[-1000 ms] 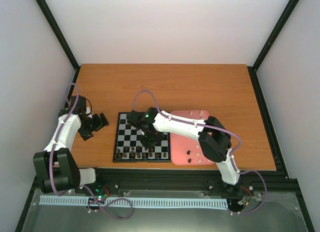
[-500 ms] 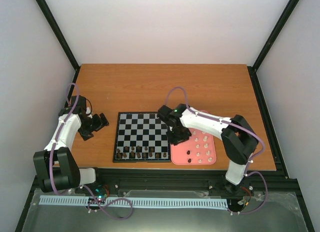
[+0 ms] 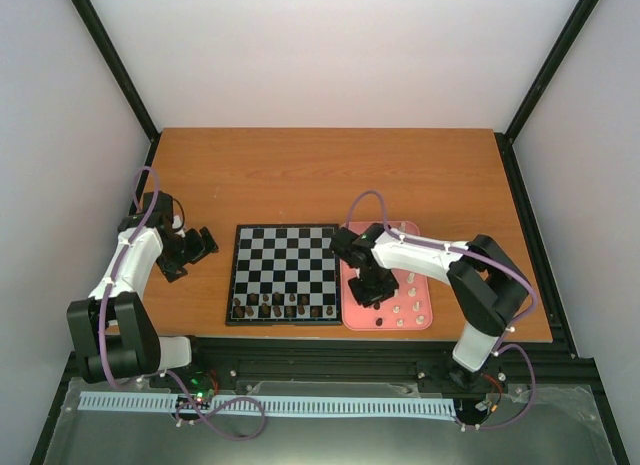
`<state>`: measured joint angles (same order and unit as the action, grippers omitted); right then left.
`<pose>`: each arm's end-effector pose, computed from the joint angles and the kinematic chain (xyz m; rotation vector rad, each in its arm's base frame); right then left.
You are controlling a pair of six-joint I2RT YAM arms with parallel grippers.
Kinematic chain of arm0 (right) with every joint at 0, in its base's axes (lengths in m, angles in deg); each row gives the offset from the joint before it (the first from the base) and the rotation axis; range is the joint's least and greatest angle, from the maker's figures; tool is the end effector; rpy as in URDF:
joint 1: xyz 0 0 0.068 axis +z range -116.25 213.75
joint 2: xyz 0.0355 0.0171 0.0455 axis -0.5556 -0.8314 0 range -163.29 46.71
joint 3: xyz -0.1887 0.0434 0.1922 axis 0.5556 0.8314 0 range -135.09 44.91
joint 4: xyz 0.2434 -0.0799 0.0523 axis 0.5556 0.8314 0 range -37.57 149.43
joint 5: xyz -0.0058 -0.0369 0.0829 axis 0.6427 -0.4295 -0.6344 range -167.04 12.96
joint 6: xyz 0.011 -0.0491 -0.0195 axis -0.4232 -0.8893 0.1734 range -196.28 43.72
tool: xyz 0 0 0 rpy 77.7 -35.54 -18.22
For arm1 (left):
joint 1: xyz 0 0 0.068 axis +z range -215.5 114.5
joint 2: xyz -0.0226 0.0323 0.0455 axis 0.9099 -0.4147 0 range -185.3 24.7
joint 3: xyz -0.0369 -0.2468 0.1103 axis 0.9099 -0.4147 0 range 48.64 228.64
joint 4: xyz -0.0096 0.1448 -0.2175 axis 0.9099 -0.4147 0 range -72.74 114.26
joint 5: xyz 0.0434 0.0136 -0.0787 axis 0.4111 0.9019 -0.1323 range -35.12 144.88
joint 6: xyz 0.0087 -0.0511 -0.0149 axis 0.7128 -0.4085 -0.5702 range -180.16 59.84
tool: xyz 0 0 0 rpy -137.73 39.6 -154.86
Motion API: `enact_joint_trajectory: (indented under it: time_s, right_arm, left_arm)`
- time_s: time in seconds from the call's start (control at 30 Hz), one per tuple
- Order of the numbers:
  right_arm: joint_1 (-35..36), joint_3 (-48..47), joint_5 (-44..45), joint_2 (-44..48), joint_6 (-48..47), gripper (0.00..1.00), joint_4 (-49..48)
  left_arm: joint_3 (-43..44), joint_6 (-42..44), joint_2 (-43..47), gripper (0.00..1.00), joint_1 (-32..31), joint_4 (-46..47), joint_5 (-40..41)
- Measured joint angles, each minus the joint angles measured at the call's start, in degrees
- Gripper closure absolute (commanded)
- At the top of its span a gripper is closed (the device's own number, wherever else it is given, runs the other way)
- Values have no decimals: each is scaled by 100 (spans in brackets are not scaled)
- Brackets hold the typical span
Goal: Set up the chess pieces on the board
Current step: Pick up the chess piece from the storage box.
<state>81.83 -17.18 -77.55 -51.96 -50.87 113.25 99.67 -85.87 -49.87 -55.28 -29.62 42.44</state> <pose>0.1855 0.2073 0.1680 0.5949 -2.9719 0.1066 0.2198 0.0319 0.2191 -0.8709 2.8002 -0.3604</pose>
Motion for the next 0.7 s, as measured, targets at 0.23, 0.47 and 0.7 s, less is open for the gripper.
enact_joint_trajectory:
  time_s: [0.23,0.47,0.7]
  right_arm:
    - [-4,149,-17,83,33,68,-74]
    - [-7,280,-11,125,79,78,-90]
    - [-9,297,-13,131,87,97,-109]
  left_arm:
    - [0,0,-13,0,0,2,-2]
    - [0,0,-50,0,0,11,-2]
    - [0,0,-57,0,0,13,-2]
